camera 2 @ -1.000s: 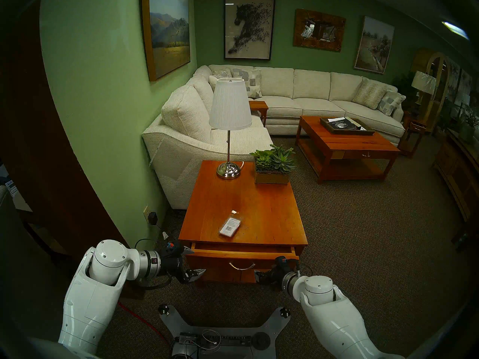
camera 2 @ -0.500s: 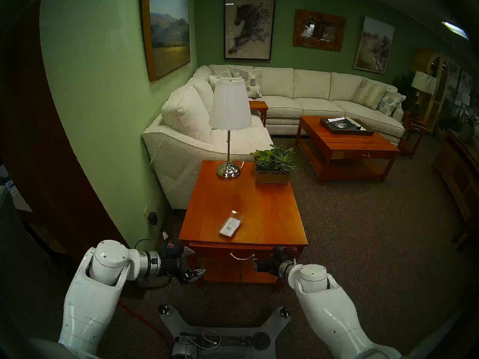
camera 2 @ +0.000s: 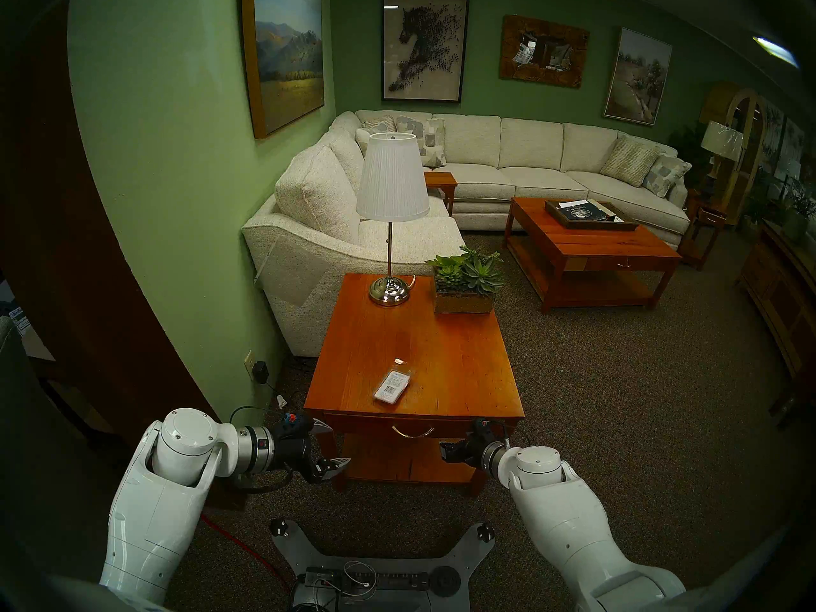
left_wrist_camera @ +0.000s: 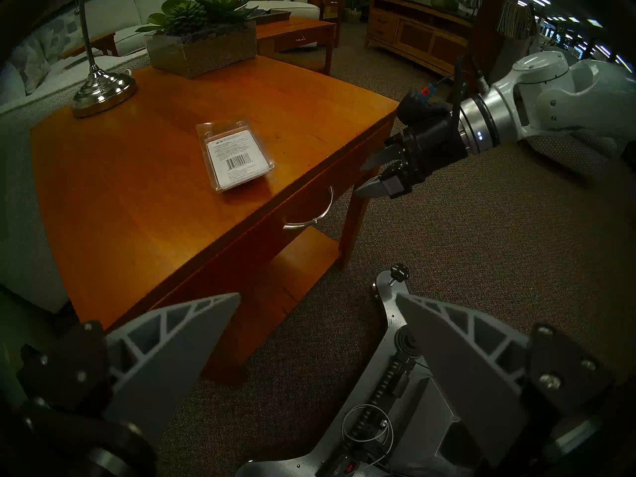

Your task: Open the drawer, take out the contents and close the drawer

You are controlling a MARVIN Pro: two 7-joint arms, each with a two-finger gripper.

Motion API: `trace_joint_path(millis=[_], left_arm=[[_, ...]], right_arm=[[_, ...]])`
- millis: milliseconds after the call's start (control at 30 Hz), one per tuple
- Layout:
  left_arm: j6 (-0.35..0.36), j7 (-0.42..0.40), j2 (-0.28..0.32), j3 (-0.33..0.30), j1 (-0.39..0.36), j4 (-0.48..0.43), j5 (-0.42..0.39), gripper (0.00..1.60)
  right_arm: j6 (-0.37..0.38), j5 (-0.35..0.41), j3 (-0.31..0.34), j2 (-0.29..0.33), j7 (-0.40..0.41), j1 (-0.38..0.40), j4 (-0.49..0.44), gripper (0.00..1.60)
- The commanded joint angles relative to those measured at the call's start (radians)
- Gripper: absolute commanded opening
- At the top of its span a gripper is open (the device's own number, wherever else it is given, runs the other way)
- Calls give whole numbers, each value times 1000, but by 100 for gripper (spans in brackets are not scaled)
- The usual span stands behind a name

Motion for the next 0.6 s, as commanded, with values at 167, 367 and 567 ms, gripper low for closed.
trace_joint_path(millis=[167,367,567], left_arm=[[-2,0,-3,-2,-19,-26,-2,160],[-3,-1,-4,-3,-19,-22,-1,160],[-4,-2,-4,-3,-19,-20,0,160]], right_arm=[[-155,55,50,120,168,-153,-170,160],[-183,71,66,157,199,-226,-225,160],[-223,78,94,181,202,-302,-287,160]])
